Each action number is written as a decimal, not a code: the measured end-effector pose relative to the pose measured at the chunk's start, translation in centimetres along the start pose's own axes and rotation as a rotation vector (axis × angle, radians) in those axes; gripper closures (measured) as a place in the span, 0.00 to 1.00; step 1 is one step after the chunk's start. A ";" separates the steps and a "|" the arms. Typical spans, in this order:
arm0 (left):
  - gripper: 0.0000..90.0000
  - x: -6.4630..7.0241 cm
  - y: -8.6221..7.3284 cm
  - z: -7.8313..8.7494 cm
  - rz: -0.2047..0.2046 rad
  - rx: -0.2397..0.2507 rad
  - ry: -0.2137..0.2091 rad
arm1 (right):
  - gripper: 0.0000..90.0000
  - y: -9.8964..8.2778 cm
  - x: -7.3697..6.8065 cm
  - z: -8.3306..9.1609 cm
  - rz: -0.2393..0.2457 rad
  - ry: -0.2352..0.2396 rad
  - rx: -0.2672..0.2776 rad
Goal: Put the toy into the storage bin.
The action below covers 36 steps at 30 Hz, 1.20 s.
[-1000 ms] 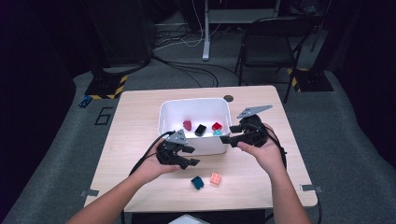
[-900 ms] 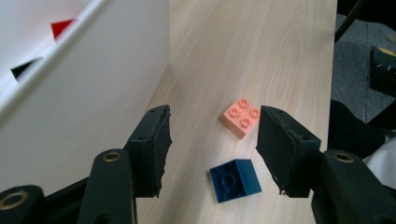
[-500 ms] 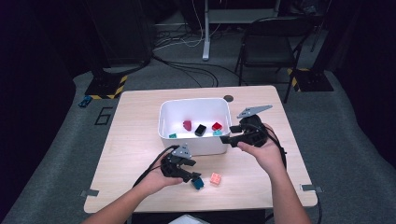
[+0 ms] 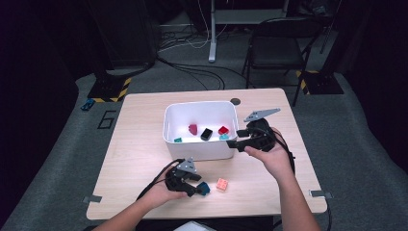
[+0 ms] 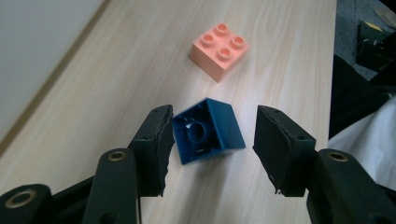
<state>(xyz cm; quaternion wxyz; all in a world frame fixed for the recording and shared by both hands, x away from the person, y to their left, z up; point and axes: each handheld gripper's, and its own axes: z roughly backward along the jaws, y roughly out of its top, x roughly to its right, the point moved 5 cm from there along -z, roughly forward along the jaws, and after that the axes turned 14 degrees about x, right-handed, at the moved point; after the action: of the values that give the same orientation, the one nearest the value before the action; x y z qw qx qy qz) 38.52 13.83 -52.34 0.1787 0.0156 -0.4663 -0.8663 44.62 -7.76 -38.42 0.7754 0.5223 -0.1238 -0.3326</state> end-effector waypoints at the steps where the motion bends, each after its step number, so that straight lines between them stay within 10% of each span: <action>1: 0.52 0.1 -0.2 -0.1 0.000 -0.005 -0.004 | 0.43 0.0 0.0 0.0 -0.001 0.000 -0.001; 22: 0.84 1.0 -1.2 -1.1 0.003 -0.028 0.045 | 0.43 -0.2 0.1 -0.2 -0.006 0.001 -0.004; 36: 0.46 -0.2 -1.0 -2.0 -0.022 -0.021 0.040 | 0.43 -0.2 0.1 -0.3 -0.005 0.000 -0.003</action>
<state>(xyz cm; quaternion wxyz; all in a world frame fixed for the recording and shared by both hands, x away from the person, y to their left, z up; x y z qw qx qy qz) 38.79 12.73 -54.29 0.1787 0.0359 -0.4534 -0.8725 44.74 -7.64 -38.68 0.7755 0.5213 -0.1220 -0.3345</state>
